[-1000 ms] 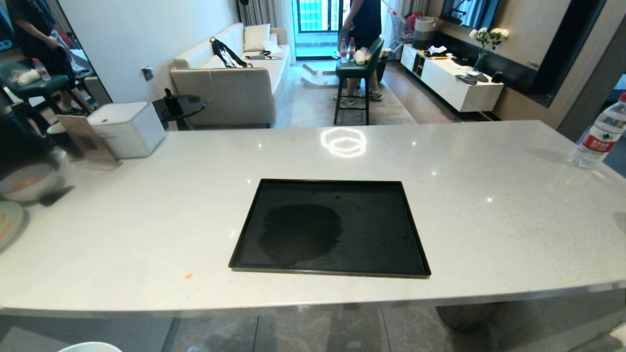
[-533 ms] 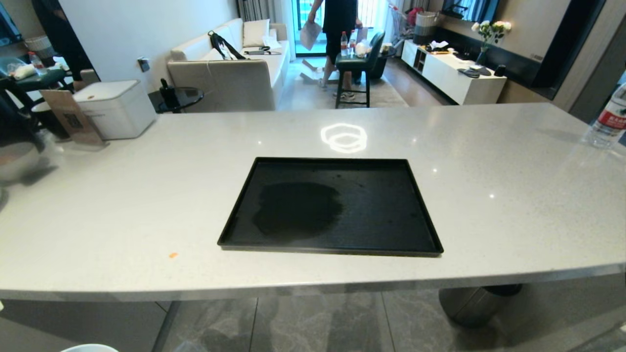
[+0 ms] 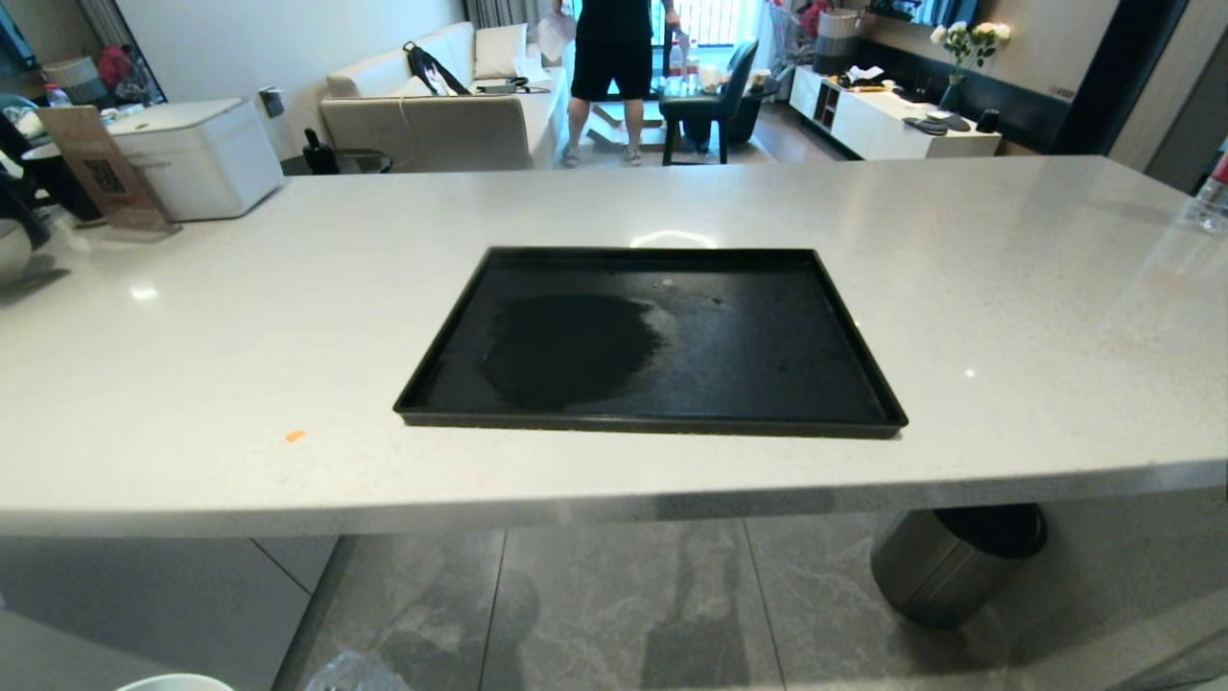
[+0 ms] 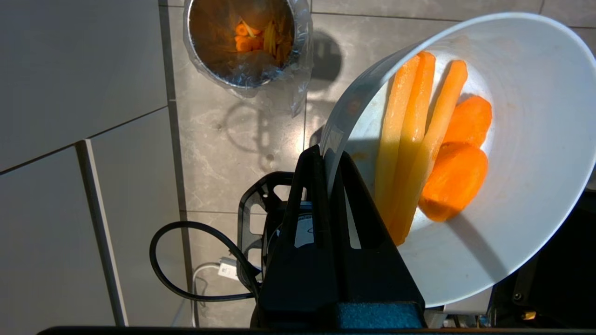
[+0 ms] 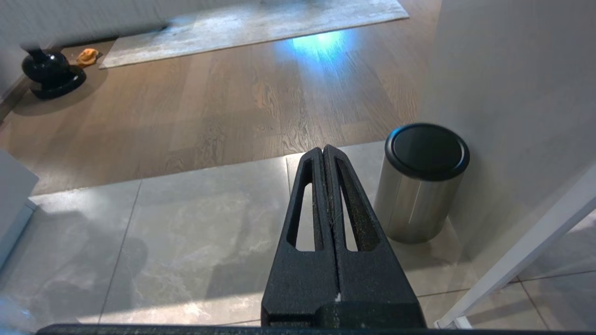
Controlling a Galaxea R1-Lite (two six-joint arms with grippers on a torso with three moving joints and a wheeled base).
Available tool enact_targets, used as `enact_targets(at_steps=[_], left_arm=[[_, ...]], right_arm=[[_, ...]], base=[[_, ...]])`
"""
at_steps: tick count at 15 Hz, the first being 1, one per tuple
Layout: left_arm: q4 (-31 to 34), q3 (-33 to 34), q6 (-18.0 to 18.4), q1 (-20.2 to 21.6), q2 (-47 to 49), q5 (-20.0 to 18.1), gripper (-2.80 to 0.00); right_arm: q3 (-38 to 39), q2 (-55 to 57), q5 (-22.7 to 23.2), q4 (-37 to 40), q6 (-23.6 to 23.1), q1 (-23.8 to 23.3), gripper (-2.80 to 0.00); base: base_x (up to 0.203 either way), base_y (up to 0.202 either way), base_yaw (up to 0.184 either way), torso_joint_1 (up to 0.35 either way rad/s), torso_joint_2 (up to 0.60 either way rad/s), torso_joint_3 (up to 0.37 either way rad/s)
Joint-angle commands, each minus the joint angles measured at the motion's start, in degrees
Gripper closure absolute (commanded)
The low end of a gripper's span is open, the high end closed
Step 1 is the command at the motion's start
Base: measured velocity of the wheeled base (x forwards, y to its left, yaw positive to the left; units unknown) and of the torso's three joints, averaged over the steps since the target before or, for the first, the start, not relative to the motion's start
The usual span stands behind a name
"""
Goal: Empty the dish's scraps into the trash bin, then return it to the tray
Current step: Move the bowl over the trash can
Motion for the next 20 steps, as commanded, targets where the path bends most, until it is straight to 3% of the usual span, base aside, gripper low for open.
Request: enact_targets(at_steps=[1,10,20], left_arm=[[0.28,0.02,0.07,0.02,0.08,-0.04,0.0],[0.28,0.02,0.08,-0.13,0.14,-0.04,0.0],[0.28,0.13,0.07,0.02,0.13,0.08,0.0]], right_arm=[[-0.06,0.06,-0.06,-0.02,0.04,0.01,0.0],[-0.06,0.06,-0.06,-0.02,0.11,0.01,0.0],[-0.06,-0.02,-0.06,-0.02,0.04,0.01,0.0]], base=[[0.0,0.0,0.0,-0.075,0.46,0.383],[0.0,0.0,0.0,-0.016,0.43,0.414],[0.0,0.0,0.0,0.005,0.04,0.044]])
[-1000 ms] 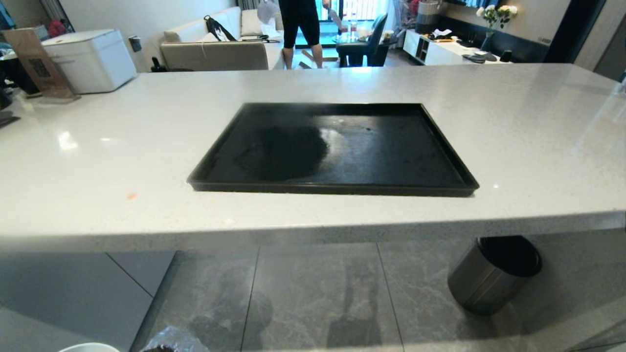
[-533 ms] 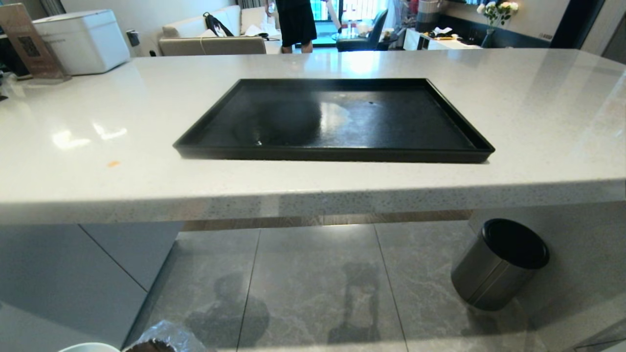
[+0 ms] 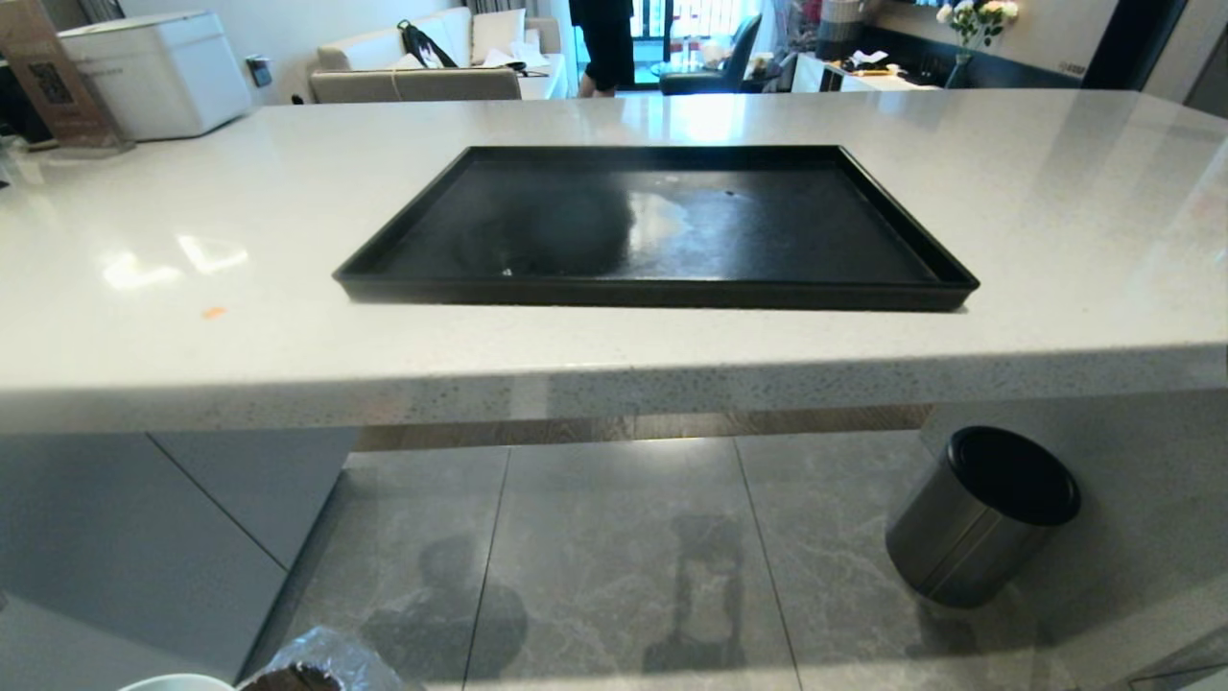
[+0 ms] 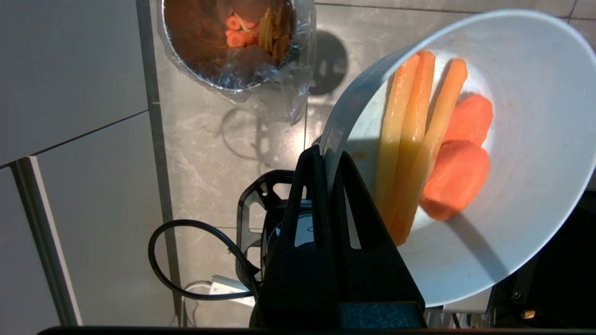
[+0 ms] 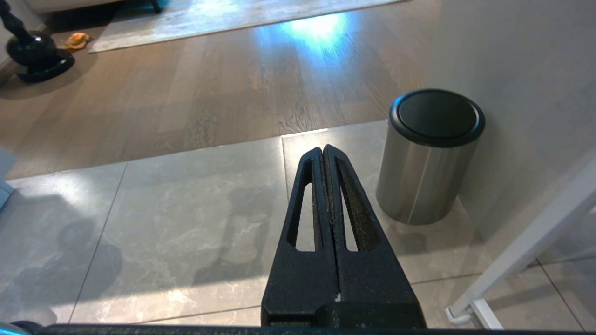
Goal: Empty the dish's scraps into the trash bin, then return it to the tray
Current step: Move the bowl over the trash can
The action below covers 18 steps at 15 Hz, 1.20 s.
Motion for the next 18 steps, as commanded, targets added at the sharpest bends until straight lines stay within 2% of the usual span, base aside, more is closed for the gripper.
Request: enact_targets(at_steps=[1,18], left_arm=[[0.3,-0.32,0.13,0.12,0.03,0.0,0.0],[0.16,-0.46,0.15,-0.22,0.47,0.6,0.0]], right_arm=[[-0.03,-0.02,-0.03,0.02,0.02,0.01,0.0],[0.05,0.06,-0.03,0.02,0.02,0.01,0.0]], base=[[0.0,0.0,0.0,0.02,0.06,0.074],[0.0,0.0,0.0,0.001,0.0,0.004]])
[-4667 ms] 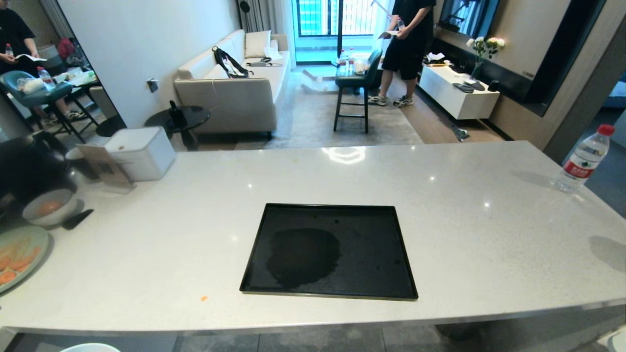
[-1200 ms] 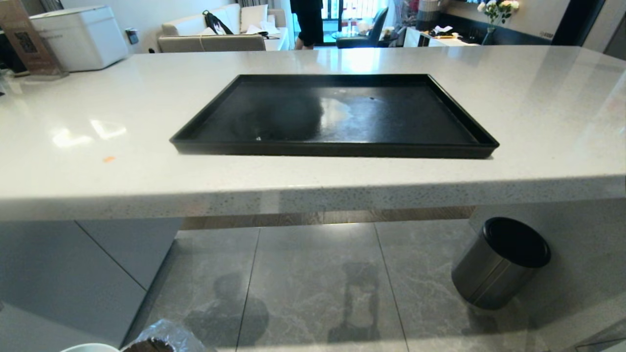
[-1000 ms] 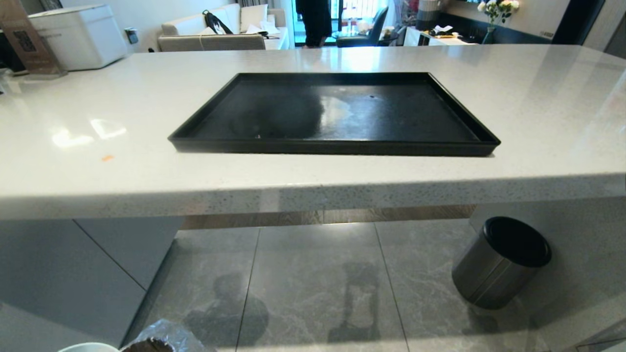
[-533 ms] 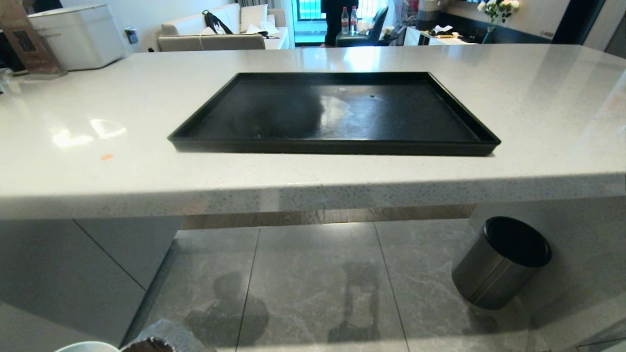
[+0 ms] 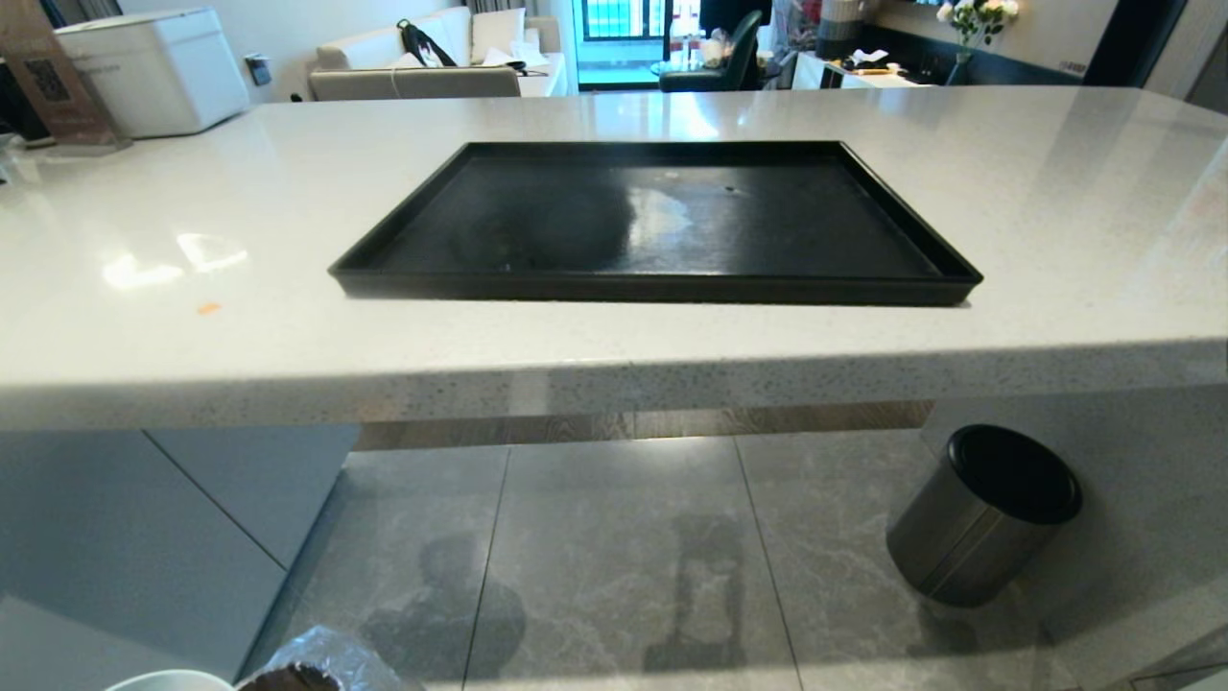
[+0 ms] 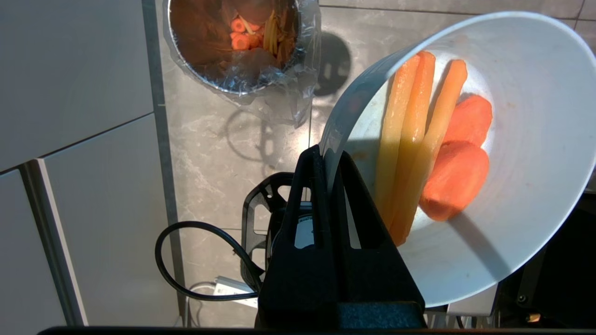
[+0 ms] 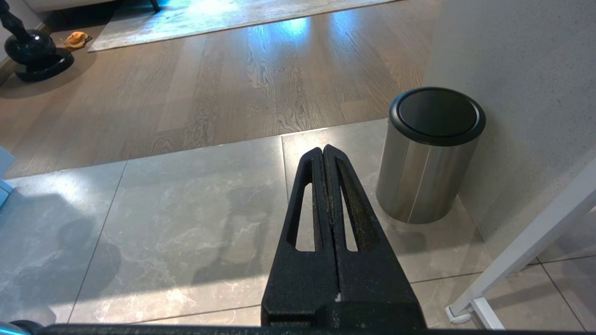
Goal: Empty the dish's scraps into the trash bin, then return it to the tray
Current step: Move the bowl over the trash can
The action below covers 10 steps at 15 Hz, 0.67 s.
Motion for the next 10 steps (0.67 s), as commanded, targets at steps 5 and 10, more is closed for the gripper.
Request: enact_targets(at_steps=[5,10], left_arm=[[0.24,0.26,0.06,0.21,0.1,-0.13,0.0],[0.31,0.35,0.06,0.29,0.02,-0.04,0.0]], right_arm=[[0.04,-0.02,-0.01,-0.02,0.02,0.01,0.0],[0.02,-0.02,-0.01,-0.02,0.02,0.01,0.0]], base=[[-0.015,0.0,0.0,0.002,0.0,0.0],[-0.19,0.0,0.0,0.004,0.0,0.005]])
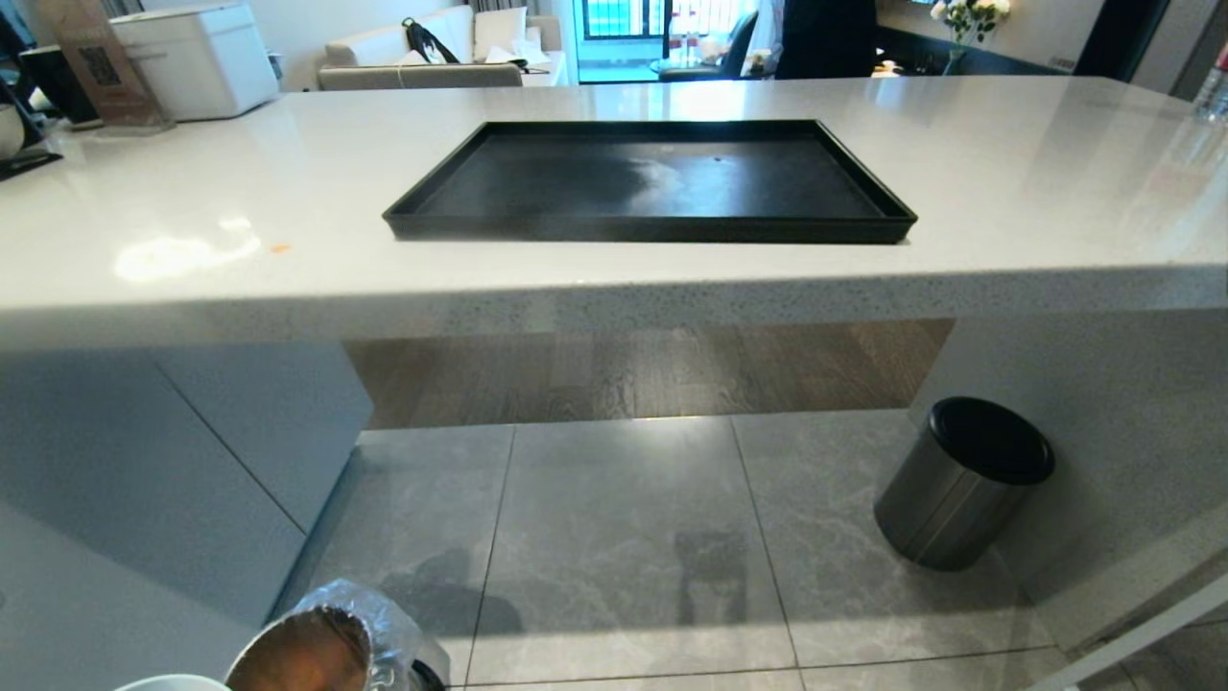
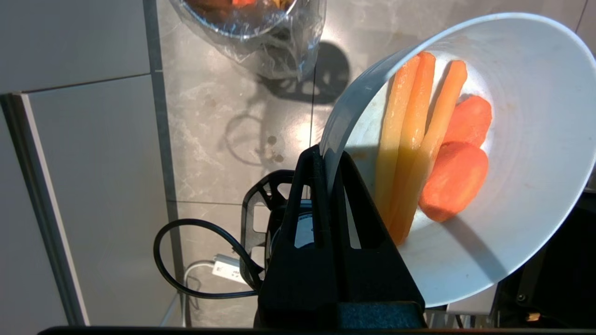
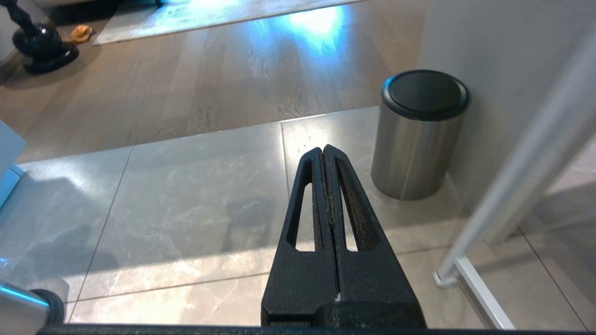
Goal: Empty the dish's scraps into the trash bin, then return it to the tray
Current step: Move the bowl over the trash can
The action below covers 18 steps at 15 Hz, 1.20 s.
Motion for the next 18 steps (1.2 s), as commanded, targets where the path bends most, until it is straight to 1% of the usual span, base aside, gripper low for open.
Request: enact_targets(at_steps=[1,4,7,18], left_arm=[[0.23,-0.01,0.08,0.01,-0.03,-0.07,0.0],[0.4,-0.01,0.08,0.1,-0.03,-0.01,0.0],[0.31,-0.31,0.08,1.03,-0.03,-0.01,0.0],[0.23,0.35,0.17,1.24,-0.12,-0.54,0.0]], right_arm=[[-0.03,-0.02,-0.03,-0.05,0.04,0.01,0.0],[0.04,-0.02,-0.03,-0.05,0.0,0.01,0.0],[0.05,-0.02,-0.03,-0.05,0.0,0.01,0.0],[0.05,-0.02,-0.03,-0.05,0.0,0.01,0.0]], base=[[-0.194,0.0,-0.003,0.009,0.01,0.002],[-0.195,0.0,0.001,0.003,0.0,0.0],[-0.166,0.0,-0.002,-0.001,0.0,0.005],[0.0,0.0,0.0,0.0,0.0,0.0]])
